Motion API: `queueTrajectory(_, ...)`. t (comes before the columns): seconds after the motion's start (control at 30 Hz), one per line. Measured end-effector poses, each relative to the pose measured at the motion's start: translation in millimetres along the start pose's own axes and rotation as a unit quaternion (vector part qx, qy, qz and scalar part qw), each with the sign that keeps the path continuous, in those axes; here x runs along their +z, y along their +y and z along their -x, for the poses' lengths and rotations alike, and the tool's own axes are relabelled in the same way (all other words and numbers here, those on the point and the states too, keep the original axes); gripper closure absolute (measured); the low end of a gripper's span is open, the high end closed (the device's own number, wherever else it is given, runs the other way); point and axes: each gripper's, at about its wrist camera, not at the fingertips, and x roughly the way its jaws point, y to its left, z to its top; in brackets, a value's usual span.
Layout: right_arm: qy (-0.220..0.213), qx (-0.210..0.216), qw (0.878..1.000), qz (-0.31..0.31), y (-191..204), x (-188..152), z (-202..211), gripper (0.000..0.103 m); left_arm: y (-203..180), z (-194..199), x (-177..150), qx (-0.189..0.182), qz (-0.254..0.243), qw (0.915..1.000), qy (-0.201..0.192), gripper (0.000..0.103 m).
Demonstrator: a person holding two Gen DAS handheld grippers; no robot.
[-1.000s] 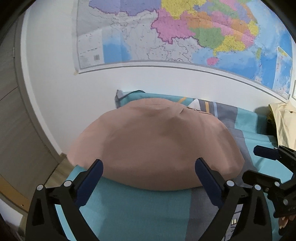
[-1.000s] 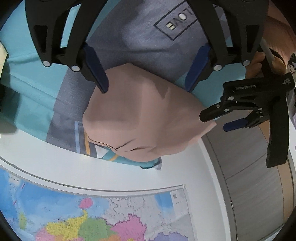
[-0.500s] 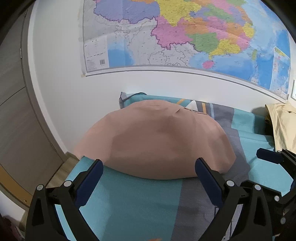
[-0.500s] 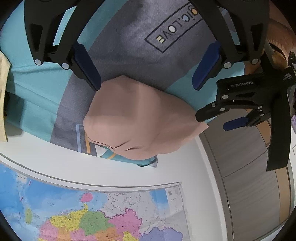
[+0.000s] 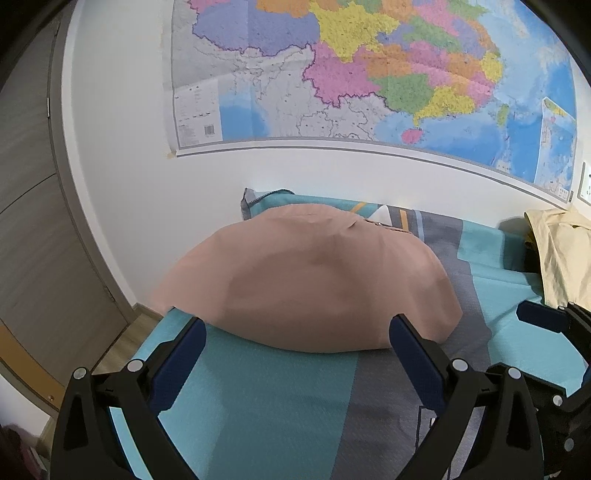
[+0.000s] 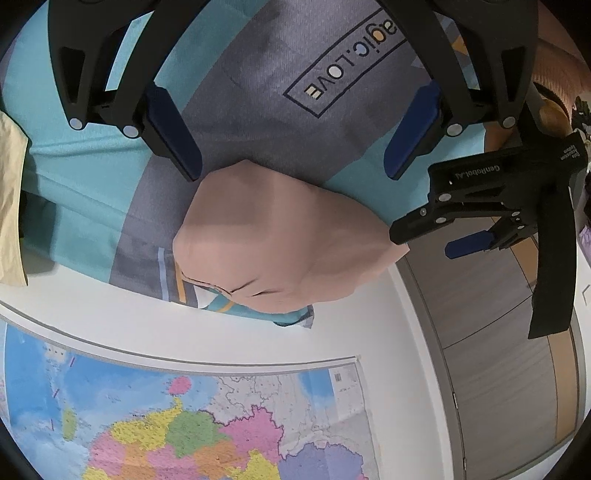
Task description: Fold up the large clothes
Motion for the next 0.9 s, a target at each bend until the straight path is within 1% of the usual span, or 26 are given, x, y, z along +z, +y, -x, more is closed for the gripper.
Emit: queueTrajectory(0.9, -0.002, 0.001, 1.000, -0.001, 4.6, -7.8, 10.6, 0.006, -0.2, 14.5, -11.4, -0.006, 0.006, 1.0000, -0.001, 0.007)
